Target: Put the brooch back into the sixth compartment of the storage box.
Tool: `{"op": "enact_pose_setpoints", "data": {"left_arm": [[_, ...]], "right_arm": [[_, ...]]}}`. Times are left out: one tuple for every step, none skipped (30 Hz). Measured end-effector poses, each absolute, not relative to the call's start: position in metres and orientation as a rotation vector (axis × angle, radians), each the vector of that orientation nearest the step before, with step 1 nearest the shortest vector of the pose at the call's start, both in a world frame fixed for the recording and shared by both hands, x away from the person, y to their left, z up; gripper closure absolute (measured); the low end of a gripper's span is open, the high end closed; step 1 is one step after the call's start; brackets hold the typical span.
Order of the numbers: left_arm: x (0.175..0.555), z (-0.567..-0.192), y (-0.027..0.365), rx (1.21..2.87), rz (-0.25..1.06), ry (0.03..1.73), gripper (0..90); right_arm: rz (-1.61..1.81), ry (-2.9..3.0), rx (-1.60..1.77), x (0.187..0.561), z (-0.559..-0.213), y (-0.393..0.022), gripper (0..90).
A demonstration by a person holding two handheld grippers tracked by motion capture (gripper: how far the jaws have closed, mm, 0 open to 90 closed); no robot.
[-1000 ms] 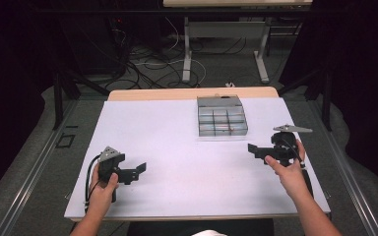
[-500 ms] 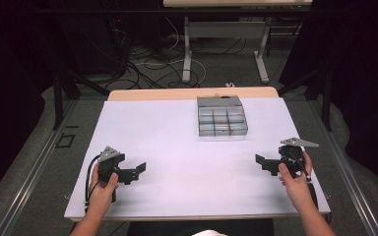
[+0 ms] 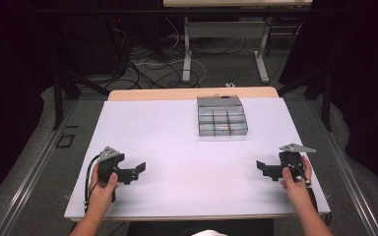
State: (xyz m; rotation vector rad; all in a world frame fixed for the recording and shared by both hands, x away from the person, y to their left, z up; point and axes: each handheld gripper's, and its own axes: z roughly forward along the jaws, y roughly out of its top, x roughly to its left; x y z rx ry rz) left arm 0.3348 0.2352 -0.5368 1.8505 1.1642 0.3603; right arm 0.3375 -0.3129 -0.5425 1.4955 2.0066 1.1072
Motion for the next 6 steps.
{"op": "enact_pose_setpoints", "data": {"left_arm": [[0.3349, -0.5370, 0.2352, 1.850, 0.361, 1.164, 1.2], [0.3349, -0.5371, 0.2353, 1.850, 0.362, 1.165, 1.2], [0.3349, -0.5371, 0.2353, 1.851, 0.361, 1.166, 1.2], [0.3351, -0.5371, 0.2352, 1.851, 0.359, 1.165, 1.2], [0.3352, -0.5373, 0.2350, 1.850, 0.357, 1.166, 1.2], [0.3353, -0.5373, 0.2348, 1.850, 0.358, 1.166, 1.2]], "right_arm": [[1.110, 2.003, 1.504, 0.3375, -0.5426, -0.3129, 0.0], [1.111, 2.002, 1.506, 0.3376, -0.5426, -0.3130, 0.0], [1.113, 2.003, 1.501, 0.3374, -0.5426, -0.3135, 0.0], [1.116, 1.997, 1.502, 0.3374, -0.5426, -0.3133, 0.0], [1.117, 1.995, 1.499, 0.3373, -0.5424, -0.3133, 0.0], [1.116, 1.990, 1.498, 0.3373, -0.5424, -0.3133, 0.0]]}}
